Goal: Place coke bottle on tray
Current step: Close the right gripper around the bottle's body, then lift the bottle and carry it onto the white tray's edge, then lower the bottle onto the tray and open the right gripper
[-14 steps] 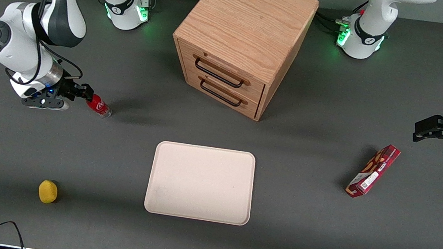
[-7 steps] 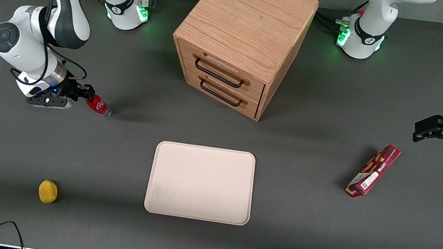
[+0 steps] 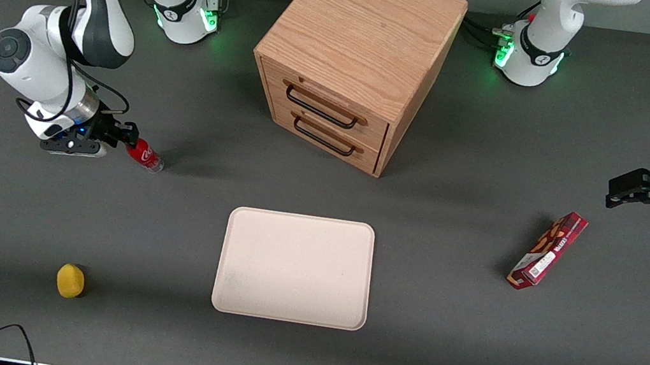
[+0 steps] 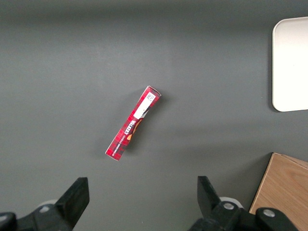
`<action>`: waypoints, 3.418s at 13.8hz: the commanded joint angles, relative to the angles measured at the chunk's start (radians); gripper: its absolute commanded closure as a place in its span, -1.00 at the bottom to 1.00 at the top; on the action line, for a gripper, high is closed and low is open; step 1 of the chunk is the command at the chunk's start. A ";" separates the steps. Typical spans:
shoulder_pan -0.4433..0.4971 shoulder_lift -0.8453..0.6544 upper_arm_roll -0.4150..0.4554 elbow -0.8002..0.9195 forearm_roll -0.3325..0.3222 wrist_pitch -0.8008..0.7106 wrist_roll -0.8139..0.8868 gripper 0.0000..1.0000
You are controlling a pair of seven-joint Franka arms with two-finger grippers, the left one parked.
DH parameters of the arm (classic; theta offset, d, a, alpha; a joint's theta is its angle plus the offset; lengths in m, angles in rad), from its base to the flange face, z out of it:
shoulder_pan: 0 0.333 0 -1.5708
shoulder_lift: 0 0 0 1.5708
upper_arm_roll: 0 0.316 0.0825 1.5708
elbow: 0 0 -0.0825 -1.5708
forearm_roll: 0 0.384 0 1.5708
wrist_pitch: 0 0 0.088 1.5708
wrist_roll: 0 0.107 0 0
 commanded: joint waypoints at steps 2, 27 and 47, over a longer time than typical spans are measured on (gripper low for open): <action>-0.004 -0.035 0.015 -0.034 0.013 0.002 -0.006 0.09; 0.301 0.630 0.131 1.130 -0.143 -0.417 0.489 1.00; 0.404 0.840 -0.007 1.276 -0.139 -0.274 0.512 0.61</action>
